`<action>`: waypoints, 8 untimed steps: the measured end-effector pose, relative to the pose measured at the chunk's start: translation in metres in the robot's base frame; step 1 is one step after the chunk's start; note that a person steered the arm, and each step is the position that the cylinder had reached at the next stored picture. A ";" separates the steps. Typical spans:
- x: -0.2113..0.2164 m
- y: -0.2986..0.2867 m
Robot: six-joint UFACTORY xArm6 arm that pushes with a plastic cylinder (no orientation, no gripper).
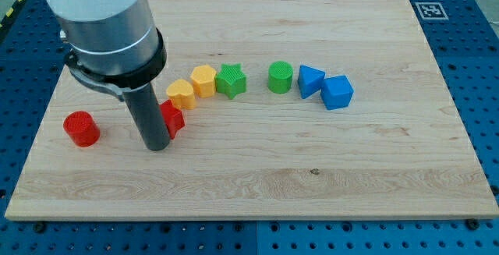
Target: Slide the red circle towards the bottom center
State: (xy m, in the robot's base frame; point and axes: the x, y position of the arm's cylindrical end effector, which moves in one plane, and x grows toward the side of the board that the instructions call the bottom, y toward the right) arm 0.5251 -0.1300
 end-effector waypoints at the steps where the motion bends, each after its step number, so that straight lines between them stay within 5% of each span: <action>1: -0.010 -0.001; 4: 0.064 -0.035; 6: 0.050 -0.171; 8: 0.000 -0.168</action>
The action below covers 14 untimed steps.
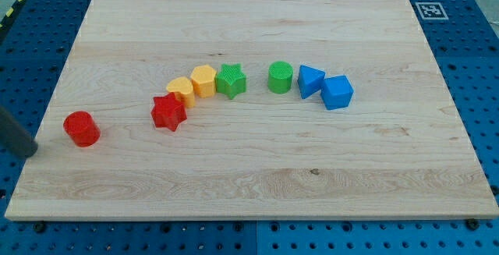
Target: Slide the red circle towards the bottom center
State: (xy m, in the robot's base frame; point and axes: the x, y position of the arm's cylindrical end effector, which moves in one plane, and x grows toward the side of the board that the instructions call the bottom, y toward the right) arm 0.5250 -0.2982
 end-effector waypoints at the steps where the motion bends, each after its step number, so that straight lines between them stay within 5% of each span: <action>1: -0.030 0.005; 14: 0.015 0.122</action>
State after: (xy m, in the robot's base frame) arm 0.5401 -0.1760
